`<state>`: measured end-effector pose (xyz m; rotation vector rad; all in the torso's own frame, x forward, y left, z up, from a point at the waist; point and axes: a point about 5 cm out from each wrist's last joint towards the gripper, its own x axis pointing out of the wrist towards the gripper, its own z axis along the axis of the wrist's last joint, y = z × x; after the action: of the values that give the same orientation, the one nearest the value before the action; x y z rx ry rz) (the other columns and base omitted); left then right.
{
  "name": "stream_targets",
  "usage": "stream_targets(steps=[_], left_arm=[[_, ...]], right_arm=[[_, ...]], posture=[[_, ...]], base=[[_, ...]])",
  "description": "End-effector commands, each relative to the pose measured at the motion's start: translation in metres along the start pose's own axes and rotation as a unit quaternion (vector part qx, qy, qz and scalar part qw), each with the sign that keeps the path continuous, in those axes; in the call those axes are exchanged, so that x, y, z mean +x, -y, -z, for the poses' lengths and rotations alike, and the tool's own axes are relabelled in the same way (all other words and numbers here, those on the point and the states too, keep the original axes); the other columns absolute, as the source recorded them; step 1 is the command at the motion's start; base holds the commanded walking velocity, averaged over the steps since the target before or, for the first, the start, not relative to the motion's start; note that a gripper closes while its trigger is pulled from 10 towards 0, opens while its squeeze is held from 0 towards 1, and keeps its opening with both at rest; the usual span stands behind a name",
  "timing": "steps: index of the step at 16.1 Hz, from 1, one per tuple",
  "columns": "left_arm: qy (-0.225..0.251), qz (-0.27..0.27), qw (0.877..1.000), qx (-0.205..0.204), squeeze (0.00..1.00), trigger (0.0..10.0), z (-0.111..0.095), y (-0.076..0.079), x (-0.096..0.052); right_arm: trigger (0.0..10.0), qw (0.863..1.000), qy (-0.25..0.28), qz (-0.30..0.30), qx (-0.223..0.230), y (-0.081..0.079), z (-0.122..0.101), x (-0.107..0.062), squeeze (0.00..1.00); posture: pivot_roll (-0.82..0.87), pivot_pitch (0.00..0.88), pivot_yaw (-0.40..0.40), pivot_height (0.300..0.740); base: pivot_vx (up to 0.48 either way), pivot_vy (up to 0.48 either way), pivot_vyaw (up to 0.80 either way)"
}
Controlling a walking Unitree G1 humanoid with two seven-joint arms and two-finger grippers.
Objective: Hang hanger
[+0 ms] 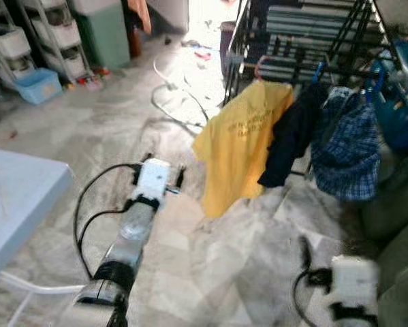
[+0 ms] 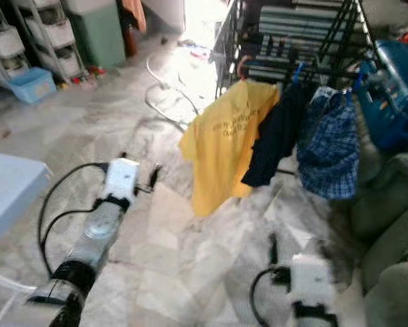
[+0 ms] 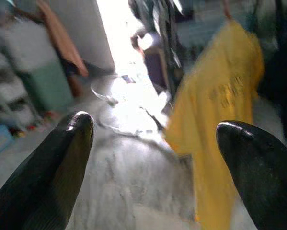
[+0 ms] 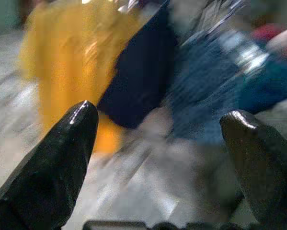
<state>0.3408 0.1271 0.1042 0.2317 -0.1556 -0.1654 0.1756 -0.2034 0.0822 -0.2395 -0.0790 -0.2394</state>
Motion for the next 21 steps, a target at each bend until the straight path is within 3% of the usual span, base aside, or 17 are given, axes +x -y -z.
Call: stream_targets(steps=[1,3,6,8,9,11,13,16,18,21], left_arm=[[0.06,-0.026,0.998,0.008,0.0,10.0,-0.026,-0.011,0.01],[0.042,-0.032,0.999,0.006,0.0,10.0,-0.024,-0.016,0.018],[-0.075,-0.053,0.995,-0.034,0.0,10.0,0.004,-0.031,0.016],[-0.079,-0.013,0.997,0.011,0.0,10.0,0.013,-0.032,0.003],[-0.084,0.031,0.996,0.027,0.0,10.0,0.022,-0.03,-0.011],[-0.093,0.067,0.993,0.036,0.0,10.0,0.031,-0.03,-0.029],[-0.102,0.069,0.992,0.019,0.0,10.0,0.036,-0.023,-0.037],[-0.089,0.071,0.993,-0.033,0.0,10.0,0.03,-0.003,-0.03],[-0.091,0.091,0.991,-0.044,0.0,10.0,0.029,0.005,-0.027],[-0.093,0.104,0.989,-0.055,0.0,10.0,0.028,0.015,-0.024]], right_arm=[[10.0,0.998,0.036,0.048,-0.011,0.013,-0.021,0.006,0.0],[10.0,0.994,0.064,0.08,-0.02,0.02,-0.039,0.021,0.0],[10.0,0.997,0.055,0.048,-0.02,0.016,-0.04,0.027,0.0],[10.0,0.998,0.016,0.053,0.02,0.018,-0.034,0.019,0.0],[10.0,0.999,-0.006,0.048,0.022,0.016,-0.029,0.009,0.0],[10.0,0.999,-0.019,0.04,0.016,0.011,-0.025,-0.002,0.0],[10.0,0.998,-0.02,0.055,0.027,0.007,-0.025,-0.002,0.0],[10.0,0.998,-0.008,0.058,0.008,-0.005,-0.028,0.0,0.0],[10.0,0.999,-0.007,0.049,0.017,-0.018,-0.029,0.003,0.0],[10.0,0.999,-0.008,0.035,0.007,-0.022,-0.03,0.0,0.0]], posture=[[0.03,0.0,-0.055,0.74],[0.02,0.0,-0.044,0.74],[0.01,0.0,-0.013,0.74],[0.01,0.0,-0.005,0.74],[0.01,0.0,-0.002,0.74],[0.01,0.0,0.001,0.74],[0.01,0.0,0.001,0.74],[0.0,0.0,-0.015,0.74],[-0.02,0.0,-0.012,0.74],[-0.05,0.0,-0.005,0.74]], base=[[0.0,0.0,0.0],[0.0,0.0,0.0],[0.0,0.0,0.0],[0.0,0.0,0.0],[0.0,0.0,0.0],[0.0,0.0,0.0],[0.0,0.0,0.0],[0.0,0.0,0.0],[0.298,0.0,0.0],[0.322,0.0,0.0]])
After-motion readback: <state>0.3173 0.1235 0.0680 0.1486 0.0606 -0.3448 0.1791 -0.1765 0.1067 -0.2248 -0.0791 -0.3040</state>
